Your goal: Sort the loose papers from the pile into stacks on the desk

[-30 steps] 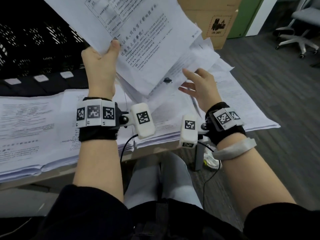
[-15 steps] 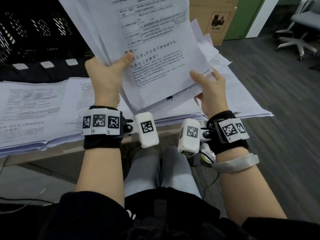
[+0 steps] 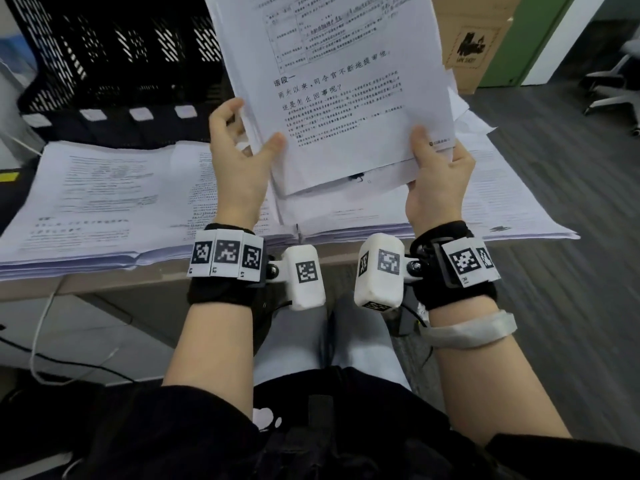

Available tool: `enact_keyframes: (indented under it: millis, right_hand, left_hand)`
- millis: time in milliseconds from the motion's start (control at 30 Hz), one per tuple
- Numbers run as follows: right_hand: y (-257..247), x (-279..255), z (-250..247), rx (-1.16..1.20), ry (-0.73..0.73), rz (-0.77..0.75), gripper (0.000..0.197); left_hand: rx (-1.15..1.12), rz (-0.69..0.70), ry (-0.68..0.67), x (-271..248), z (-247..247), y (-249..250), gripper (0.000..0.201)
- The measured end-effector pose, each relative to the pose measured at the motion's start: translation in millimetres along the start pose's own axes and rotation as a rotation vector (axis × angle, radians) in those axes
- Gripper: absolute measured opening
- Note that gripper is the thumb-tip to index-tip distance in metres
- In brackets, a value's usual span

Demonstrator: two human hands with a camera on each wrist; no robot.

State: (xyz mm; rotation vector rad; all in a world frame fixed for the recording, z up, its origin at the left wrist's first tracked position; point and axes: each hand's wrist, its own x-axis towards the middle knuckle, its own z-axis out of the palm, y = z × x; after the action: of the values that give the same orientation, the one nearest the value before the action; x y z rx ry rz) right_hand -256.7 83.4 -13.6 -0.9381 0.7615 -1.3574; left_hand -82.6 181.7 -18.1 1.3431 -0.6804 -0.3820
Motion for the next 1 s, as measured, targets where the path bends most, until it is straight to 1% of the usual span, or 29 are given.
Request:
enact_keyframes:
  millis: [133,167,267,333,400,500,567,633,700,800,867,933,1000]
  right_hand:
    - [4,-4,12,0.035,0.0,-0.018,0.015]
    - [5,-5,15,0.044,-0.001,-0.02,0.014]
    - [9,-8,23,0.049,0.006,-0.006,0.015]
    - [12,-11,28,0.036,0.006,0.002,0.019]
    - [15,-14,32,0.013,-0.02,-0.006,0.017]
    - [24,-16,37,-0.019,-0.076,-0.003,0.009]
    - [28,-15,37,-0.074,-0.115,0.028,0.011]
    - [32,-12,37,-0.199,-0.15,0.089,0.015]
    - [35,-7,37,-0.275,-0.198,0.169,0.007]
    - [38,-1,41,-0.3,-0.301,0.283,0.018]
    - [38,-3,47,-0.294,-0.379,0.346,0.012]
    - [41,-8,51,-0.262,-0.463,0.361,0.011]
    - [42,-13,54,-0.236,-0.518,0.32,0.015]
  left_hand:
    - [-0.044,-0.079,-0.003,1,-5,0,0.076]
    - [-0.048,-0.082,0.001,1,-5,1,0.075]
    - [-0.058,-0.065,0.082,-1,-7,2,0.055]
    - [-0.076,-0.035,0.16,0,-11,1,0.052]
    - [-0.063,0.013,0.216,1,-18,0,0.047]
    - [-0.061,0.043,0.268,5,-30,-1,0.032]
    - [-0.063,0.055,0.286,6,-37,-1,0.025]
    - [-0.052,0.075,0.297,8,-47,-2,0.021]
    - [-0.054,0.084,0.293,9,-56,-3,0.021]
    - [-0.076,0.077,0.271,8,-66,-3,0.023]
    - [-0.079,0.071,0.256,8,-70,-2,0.023]
    - [-0.075,0.082,0.243,9,-76,-1,0.022]
    - [-0.033,0.094,0.238,11,-83,0,0.024]
